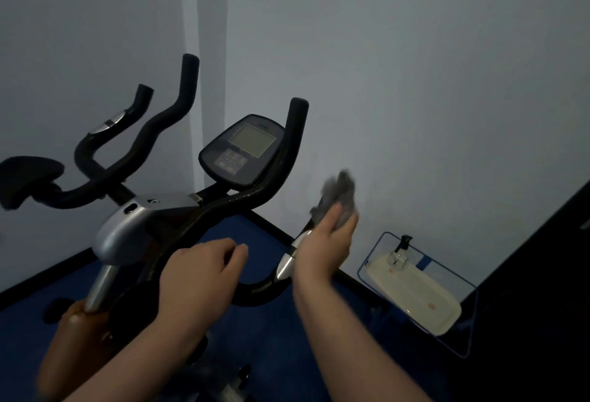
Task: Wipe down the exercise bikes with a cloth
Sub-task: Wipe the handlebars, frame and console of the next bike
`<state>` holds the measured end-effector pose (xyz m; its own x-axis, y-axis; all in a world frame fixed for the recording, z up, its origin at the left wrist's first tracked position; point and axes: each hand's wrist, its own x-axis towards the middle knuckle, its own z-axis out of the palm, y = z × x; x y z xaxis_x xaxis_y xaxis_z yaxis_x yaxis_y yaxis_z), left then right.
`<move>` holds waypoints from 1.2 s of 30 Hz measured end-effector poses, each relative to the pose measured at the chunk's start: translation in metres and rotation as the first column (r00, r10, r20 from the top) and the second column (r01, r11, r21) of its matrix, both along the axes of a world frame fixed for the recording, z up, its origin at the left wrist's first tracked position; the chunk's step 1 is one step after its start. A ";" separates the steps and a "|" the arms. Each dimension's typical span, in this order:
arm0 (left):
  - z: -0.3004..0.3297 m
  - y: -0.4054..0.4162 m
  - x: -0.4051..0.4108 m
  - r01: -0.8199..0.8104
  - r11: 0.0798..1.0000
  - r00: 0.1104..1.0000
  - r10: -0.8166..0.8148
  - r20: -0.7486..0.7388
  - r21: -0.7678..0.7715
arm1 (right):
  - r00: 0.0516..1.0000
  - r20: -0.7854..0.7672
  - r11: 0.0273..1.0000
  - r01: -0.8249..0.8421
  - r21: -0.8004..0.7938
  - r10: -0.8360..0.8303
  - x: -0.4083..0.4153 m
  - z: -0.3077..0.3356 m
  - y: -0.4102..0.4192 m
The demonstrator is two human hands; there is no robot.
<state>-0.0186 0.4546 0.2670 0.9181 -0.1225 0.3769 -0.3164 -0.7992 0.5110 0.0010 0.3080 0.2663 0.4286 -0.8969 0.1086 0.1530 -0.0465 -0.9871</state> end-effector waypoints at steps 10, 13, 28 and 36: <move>-0.002 0.002 0.003 0.002 1.000 1.000 -0.002 0.003 0.012 | 0.986 -0.085 0.951 -0.159 -0.265 0.141 -0.004 0.004 -0.001; -0.002 0.002 0.002 0.016 0.999 1.000 -0.016 -0.003 -0.037 | 0.955 -0.151 0.854 -0.296 -0.427 0.256 -0.043 -0.035 0.035; -0.038 0.069 -0.018 -0.171 0.961 0.959 0.213 0.187 -0.217 | 0.598 -0.787 -0.427 -0.757 -0.494 -0.151 -0.033 0.006 0.056; -0.043 0.071 -0.017 -0.189 0.914 0.953 0.259 0.159 -0.359 | 0.508 -0.857 -0.493 -0.770 -0.405 -0.089 -0.032 0.010 0.048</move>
<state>-0.0354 0.5256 0.2239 0.8082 0.2432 0.5363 -0.2722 -0.6533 0.7065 -0.0307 0.3564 0.2764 0.8660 0.4985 -0.0385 0.4953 -0.8448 0.2023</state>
